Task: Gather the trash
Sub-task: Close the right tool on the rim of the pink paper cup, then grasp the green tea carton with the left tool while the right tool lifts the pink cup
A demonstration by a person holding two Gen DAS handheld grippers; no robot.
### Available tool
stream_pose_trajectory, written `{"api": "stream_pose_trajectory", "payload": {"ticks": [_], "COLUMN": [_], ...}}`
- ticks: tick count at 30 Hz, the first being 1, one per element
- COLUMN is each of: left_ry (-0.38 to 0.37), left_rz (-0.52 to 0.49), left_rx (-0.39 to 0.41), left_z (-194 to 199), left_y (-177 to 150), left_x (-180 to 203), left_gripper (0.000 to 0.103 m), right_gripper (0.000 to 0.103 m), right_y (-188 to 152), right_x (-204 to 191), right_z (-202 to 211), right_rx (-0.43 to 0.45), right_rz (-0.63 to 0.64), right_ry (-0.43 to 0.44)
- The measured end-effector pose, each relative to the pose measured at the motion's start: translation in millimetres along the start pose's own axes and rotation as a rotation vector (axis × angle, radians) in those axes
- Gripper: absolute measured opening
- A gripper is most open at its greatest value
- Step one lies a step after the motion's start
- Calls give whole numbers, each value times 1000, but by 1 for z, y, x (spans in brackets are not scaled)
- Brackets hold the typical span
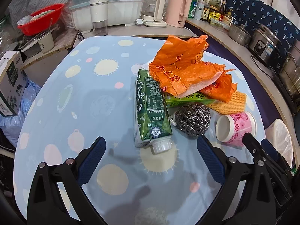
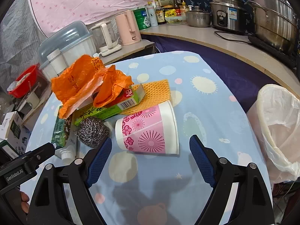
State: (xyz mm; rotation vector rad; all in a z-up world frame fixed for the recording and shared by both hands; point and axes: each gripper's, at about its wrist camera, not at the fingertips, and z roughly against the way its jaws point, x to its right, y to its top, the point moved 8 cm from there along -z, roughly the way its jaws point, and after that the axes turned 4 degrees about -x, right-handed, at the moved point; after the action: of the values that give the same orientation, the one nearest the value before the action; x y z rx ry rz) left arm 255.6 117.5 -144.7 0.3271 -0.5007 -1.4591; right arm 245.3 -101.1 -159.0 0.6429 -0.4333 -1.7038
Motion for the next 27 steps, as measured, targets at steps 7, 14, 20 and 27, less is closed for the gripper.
{"api": "stream_pose_trajectory", "payload": {"ticks": [7,14,20,27], "left_ry": [4,16,0,-41], "left_rz": [-29,-42,-20,-6], "left_rx": [-23,-51,-53,-70], "left_z": [-25,-48,-55,-58], "left_y": [9,13,15,15], "left_x": [9,13,7,2], "left_gripper": [93,94,94,87], "right_gripper": [84,84,84,84], "right_y": [3,2,3,-1], "right_x": [2,-2,-7,-11], "right_z": [-19,-32,-38,-40], "right_rx": [-25,-44,-55,-55], "right_rz": [6,24,25,12], "right_ry": [-7,4,15,25]}}
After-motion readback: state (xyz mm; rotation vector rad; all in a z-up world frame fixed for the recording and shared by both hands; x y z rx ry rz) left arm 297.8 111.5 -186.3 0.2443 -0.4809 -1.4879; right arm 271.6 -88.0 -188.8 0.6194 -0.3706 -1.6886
